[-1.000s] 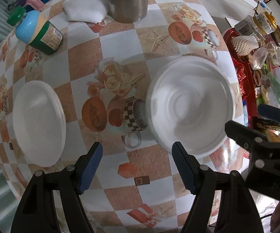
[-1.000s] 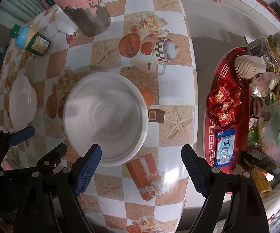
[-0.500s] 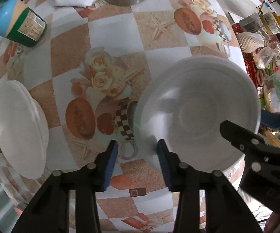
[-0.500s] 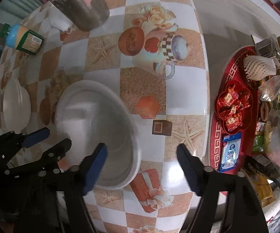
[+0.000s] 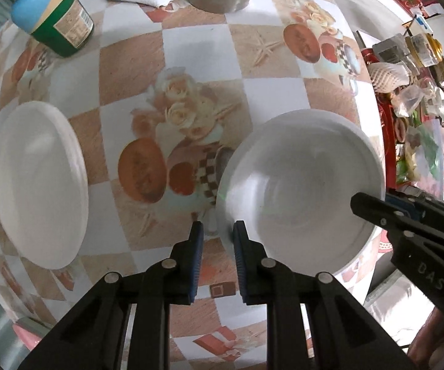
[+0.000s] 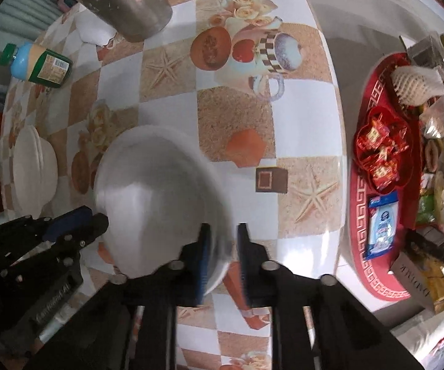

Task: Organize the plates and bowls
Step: 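Lift the nested white bowls with both grippers toward the third bowl, then carry the nested bowls over the third white bowl and lower them in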

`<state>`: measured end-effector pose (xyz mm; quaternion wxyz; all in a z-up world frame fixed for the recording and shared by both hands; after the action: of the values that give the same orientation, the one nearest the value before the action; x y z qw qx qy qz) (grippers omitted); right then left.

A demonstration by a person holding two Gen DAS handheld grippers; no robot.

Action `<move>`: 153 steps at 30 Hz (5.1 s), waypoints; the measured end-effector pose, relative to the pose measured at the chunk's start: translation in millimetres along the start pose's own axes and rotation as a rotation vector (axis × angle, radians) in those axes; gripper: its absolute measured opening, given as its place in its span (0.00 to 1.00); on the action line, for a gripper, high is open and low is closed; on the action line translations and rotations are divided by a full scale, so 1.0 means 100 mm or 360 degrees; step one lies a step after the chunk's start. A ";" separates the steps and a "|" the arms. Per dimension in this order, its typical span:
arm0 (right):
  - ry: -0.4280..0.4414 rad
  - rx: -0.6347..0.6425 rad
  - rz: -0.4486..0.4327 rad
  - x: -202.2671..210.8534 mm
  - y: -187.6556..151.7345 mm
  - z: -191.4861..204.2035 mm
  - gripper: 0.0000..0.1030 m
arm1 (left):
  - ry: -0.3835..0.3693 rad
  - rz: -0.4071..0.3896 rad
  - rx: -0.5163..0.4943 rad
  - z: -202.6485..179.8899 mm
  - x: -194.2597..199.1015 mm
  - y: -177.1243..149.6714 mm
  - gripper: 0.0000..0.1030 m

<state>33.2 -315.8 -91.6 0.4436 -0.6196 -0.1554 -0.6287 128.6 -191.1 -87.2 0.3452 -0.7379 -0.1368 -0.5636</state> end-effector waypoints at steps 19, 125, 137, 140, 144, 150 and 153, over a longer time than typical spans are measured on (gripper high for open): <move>0.0000 -0.0133 0.0083 -0.16 -0.18 -0.11 0.18 | -0.0017 0.0018 -0.0036 -0.21 -0.12 -0.06 0.53; -0.0287 0.0289 -0.0449 0.63 -1.37 2.31 0.22 | 0.0030 -0.0437 0.0034 1.33 0.97 -1.68 0.20; -0.0183 0.0276 -0.0393 0.53 -1.16 2.34 0.22 | 0.0080 -0.0442 0.0090 1.40 0.96 -1.53 0.20; -0.0161 0.0256 -0.0383 0.53 -1.07 2.33 0.22 | 0.0091 -0.0453 0.0101 1.41 0.99 -1.45 0.20; -0.0180 0.0241 -0.0373 0.54 -0.94 2.32 0.22 | 0.0104 -0.0475 0.0107 1.42 1.05 -1.34 0.20; -0.0196 0.0223 -0.0352 0.52 -0.74 2.32 0.22 | 0.0108 -0.0475 0.0120 1.46 1.09 -1.19 0.20; -0.0205 0.0219 -0.0342 0.51 -0.67 2.33 0.22 | 0.0101 -0.0471 0.0129 1.47 1.09 -1.12 0.20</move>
<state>140.8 -123.7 21.6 0.4042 -0.6065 -0.2918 -0.6194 206.7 -32.6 35.2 0.2920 -0.6771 -0.2556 -0.6252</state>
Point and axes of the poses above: each gripper's, at about its wrist camera, not at the fingertips, and x roughly against the way its jaws point, z to its left, y to its top, the point moved 2 cm from there along -x, roughly the way its jaws point, and after that the axes turned 15 degrees about z, right-handed, at the moved point
